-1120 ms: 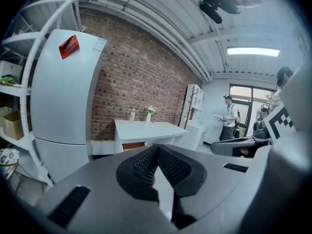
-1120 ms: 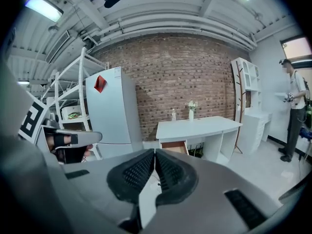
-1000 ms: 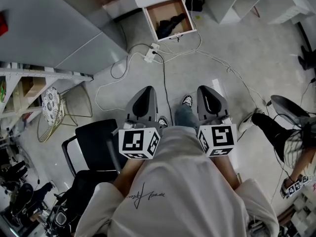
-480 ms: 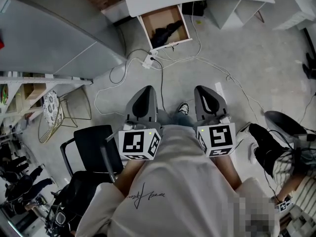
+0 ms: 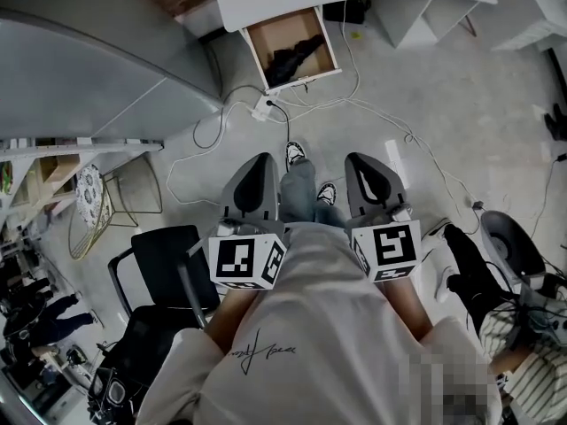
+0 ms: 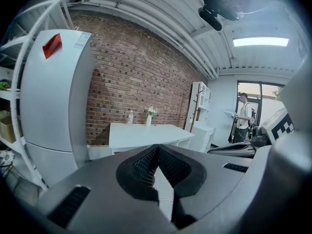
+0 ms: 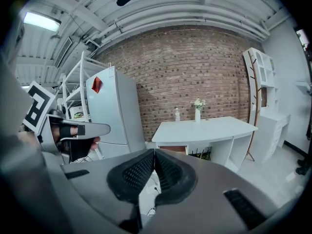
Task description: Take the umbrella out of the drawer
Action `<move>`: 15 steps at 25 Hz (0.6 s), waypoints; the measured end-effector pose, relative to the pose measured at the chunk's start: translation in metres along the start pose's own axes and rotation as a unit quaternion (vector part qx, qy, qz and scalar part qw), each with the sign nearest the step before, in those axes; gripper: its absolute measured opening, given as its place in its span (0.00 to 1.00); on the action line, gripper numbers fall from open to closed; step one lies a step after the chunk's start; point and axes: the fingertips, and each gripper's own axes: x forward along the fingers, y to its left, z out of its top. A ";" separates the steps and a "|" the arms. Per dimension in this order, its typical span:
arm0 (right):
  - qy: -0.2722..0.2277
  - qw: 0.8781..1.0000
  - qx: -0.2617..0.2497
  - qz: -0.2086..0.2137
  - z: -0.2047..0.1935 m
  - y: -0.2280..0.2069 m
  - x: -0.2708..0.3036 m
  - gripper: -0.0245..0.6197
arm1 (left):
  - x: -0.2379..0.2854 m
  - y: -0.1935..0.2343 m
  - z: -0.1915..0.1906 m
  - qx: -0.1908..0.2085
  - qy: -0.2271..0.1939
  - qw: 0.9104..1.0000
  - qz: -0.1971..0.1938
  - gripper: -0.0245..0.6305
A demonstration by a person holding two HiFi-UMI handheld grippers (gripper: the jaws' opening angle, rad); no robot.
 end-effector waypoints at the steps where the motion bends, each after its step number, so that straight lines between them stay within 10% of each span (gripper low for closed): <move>1: 0.002 1.000 -0.001 0.001 0.001 -0.005 0.005 0.06 | 0.007 0.000 0.000 -0.002 0.001 1.000 0.000 0.06; 15: 0.015 1.000 -0.013 -0.001 0.056 -0.035 0.094 0.06 | 0.094 0.049 0.055 -0.018 -0.010 1.000 -0.009 0.06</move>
